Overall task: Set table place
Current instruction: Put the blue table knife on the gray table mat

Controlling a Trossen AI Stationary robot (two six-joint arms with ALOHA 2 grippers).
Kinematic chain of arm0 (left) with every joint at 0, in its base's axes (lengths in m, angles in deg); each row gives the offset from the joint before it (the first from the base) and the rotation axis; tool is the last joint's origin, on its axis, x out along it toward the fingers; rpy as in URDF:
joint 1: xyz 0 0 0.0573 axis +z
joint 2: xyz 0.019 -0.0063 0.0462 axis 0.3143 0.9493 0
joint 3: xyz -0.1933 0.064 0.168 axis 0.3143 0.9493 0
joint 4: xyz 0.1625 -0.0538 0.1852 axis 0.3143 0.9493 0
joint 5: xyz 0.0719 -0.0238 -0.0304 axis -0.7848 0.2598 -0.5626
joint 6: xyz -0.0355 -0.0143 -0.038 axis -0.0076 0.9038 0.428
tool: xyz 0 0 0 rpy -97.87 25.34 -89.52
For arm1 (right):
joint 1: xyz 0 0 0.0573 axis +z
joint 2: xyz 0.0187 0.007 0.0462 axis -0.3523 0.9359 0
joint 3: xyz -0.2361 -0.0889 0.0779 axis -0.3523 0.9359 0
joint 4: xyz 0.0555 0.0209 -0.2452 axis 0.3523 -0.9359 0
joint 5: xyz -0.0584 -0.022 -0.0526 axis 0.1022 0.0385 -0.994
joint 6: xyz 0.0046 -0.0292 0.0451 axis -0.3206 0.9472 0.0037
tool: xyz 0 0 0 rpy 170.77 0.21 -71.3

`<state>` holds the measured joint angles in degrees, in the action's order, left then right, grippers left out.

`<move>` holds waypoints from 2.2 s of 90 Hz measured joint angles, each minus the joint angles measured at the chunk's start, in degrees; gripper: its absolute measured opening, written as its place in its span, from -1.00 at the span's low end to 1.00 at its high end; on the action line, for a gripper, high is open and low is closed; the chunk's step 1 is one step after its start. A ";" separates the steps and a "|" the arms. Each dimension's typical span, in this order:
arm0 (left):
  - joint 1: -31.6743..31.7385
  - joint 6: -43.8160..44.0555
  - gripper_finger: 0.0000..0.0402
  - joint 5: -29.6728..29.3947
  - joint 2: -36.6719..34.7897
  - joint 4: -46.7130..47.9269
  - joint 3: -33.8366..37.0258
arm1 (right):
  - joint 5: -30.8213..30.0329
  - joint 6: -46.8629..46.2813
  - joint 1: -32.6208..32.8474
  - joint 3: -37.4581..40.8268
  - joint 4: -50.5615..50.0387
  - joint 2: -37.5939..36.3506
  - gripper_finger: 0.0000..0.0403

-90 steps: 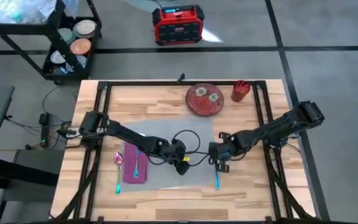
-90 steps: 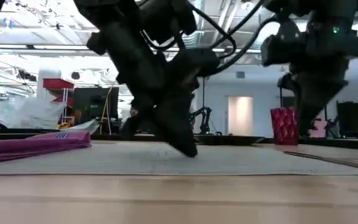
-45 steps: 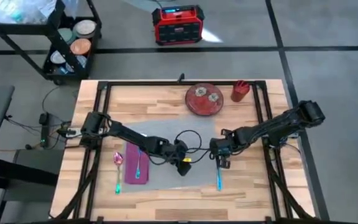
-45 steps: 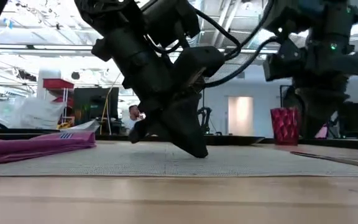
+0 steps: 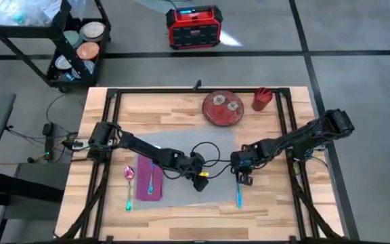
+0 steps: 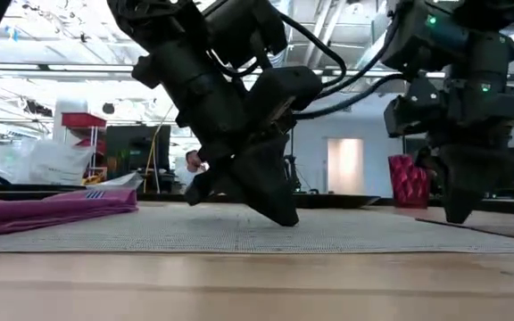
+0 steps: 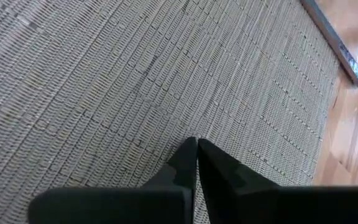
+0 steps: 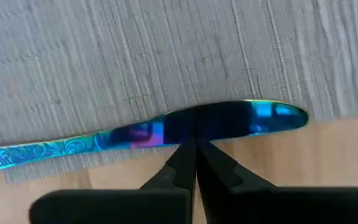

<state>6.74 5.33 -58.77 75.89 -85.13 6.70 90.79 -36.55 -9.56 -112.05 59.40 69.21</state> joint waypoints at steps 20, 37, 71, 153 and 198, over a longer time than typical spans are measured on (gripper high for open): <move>0.00 0.00 -1.00 0.13 0.04 -0.47 0.07 | 0.60 5.35 -5.21 -1.90 0.74 0.04 -1.00; 0.00 0.78 -1.00 0.15 0.07 -0.89 0.09 | 0.97 10.17 -11.58 -2.99 5.40 0.19 -1.00; 0.11 1.05 -1.00 0.33 0.09 -0.92 0.09 | 4.98 9.19 -7.09 -3.11 -4.91 -1.25 -1.00; 1.33 -0.44 -1.00 2.22 0.09 -0.65 0.09 | 12.28 13.46 -8.32 0.22 8.75 1.60 -1.00; 2.04 -1.70 -1.00 2.78 0.09 -0.21 0.07 | 15.88 19.98 -14.63 -1.64 9.04 6.62 -1.00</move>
<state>8.78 3.63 -55.99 75.98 -85.34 6.76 106.67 -16.57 -24.18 -113.69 68.44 75.84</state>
